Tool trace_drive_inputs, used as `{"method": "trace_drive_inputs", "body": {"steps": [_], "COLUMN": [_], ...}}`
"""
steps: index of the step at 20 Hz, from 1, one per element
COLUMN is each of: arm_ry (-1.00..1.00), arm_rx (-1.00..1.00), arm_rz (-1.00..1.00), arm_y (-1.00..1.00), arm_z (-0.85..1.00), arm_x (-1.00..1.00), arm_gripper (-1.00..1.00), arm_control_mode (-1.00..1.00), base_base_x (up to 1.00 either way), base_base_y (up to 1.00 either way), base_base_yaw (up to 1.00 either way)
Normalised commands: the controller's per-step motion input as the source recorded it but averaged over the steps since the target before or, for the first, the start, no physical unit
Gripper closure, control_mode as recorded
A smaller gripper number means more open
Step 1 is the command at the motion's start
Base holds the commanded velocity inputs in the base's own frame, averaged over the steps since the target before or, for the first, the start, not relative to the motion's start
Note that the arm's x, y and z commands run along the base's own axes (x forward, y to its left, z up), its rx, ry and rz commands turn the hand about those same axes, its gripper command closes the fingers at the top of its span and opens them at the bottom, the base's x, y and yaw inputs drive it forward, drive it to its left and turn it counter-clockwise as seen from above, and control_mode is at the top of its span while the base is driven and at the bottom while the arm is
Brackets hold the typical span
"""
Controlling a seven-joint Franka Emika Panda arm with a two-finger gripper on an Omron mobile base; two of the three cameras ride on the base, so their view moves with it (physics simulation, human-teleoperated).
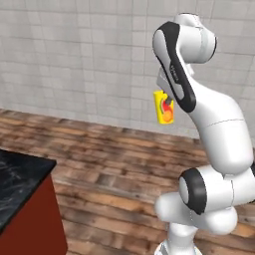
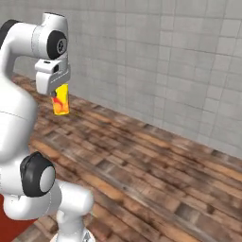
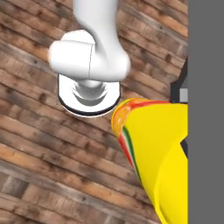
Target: There is a tray on the dining counter. Grab the cup, mug, and pitcher and place them on the tray. The pitcher may be placed next to the tray if it cannot fit the tray.
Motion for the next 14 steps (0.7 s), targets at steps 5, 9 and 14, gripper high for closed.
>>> {"method": "trace_drive_inputs", "body": {"steps": [5, 9, 14], "arm_ry": [0.0, 0.0, 0.0], "arm_rx": [0.0, 0.0, 0.0], "arm_rz": [0.0, 0.0, 0.0], "arm_y": [0.0, 0.0, 0.0], "arm_z": [0.0, 0.0, 0.0], "arm_x": [0.0, 0.0, 0.0], "arm_gripper": [1.0, 1.0, 1.0], "arm_control_mode": [1.0, 1.0, 1.0], "base_base_x": [1.0, 0.98, 0.92], "base_base_y": [-0.35, -0.4, -0.46], "base_base_yaw": [0.61, 0.63, 0.61]}}
